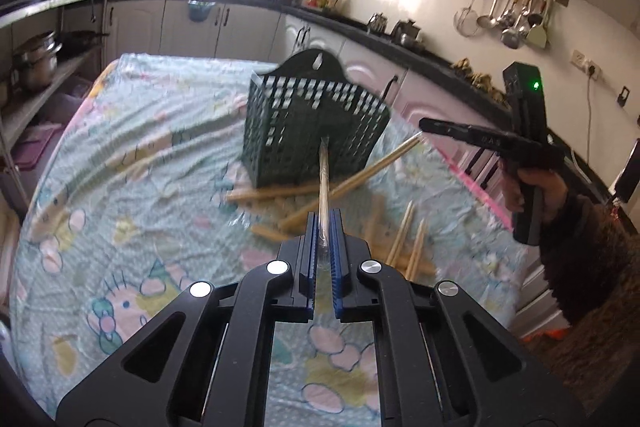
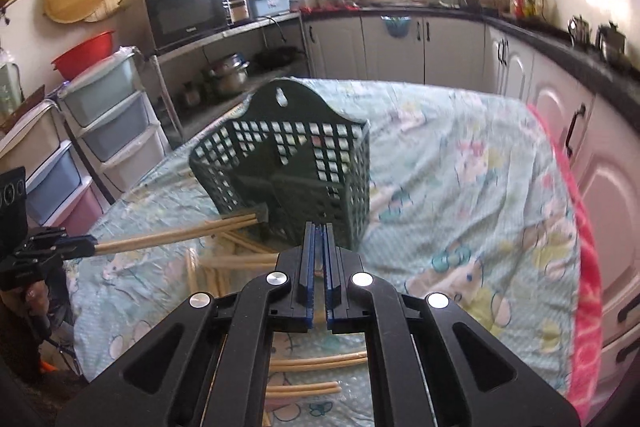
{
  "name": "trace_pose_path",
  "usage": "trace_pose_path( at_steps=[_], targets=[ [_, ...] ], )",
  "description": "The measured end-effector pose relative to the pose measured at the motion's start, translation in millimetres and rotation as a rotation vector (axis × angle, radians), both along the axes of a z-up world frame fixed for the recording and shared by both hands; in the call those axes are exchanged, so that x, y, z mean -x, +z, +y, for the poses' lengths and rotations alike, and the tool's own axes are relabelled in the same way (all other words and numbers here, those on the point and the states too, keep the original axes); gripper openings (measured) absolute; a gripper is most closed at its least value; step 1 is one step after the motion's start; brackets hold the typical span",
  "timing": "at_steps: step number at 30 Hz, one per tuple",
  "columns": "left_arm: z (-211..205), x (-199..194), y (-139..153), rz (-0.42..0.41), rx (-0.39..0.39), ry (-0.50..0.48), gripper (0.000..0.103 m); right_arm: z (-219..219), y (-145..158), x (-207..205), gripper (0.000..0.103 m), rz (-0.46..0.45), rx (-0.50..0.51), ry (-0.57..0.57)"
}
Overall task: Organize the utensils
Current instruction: 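Lift the held chopsticks with both grippers and lower them into the green caddy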
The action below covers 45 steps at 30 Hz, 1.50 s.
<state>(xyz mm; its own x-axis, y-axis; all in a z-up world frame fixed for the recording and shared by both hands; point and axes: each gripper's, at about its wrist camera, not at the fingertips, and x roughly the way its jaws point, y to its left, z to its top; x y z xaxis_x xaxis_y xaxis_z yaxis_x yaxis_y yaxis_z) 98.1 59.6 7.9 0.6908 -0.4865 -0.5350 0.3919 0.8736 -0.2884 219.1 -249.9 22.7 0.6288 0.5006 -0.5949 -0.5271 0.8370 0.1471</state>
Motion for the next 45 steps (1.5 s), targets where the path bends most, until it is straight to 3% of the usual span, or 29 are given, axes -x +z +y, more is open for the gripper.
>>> trace_pose_path(
  at_steps=[14,21,30,39,45],
  targets=[
    [-18.9,-5.0,70.9,-0.068,0.012,-0.045,0.003,13.9,66.2,26.7,0.004,-0.140,-0.017,0.048],
    [-17.7,-13.5,112.4,-0.105,-0.059,-0.040,0.003,12.2,105.2,33.0,0.004,-0.220,-0.049,0.044],
    [-8.9,-43.7,156.6,-0.074,-0.203,-0.035,0.003,15.0,157.8,19.4,0.004,-0.318,-0.083,0.026],
    [-2.8,-66.5,160.0,0.025,-0.380,-0.057,0.003,22.4,168.0,-12.1,0.004,-0.338,-0.094,-0.006],
    [-7.0,-83.2,145.0,0.076,-0.408,-0.067,0.003,19.4,155.6,-34.9,0.004,-0.323,-0.108,-0.054]
  ],
)
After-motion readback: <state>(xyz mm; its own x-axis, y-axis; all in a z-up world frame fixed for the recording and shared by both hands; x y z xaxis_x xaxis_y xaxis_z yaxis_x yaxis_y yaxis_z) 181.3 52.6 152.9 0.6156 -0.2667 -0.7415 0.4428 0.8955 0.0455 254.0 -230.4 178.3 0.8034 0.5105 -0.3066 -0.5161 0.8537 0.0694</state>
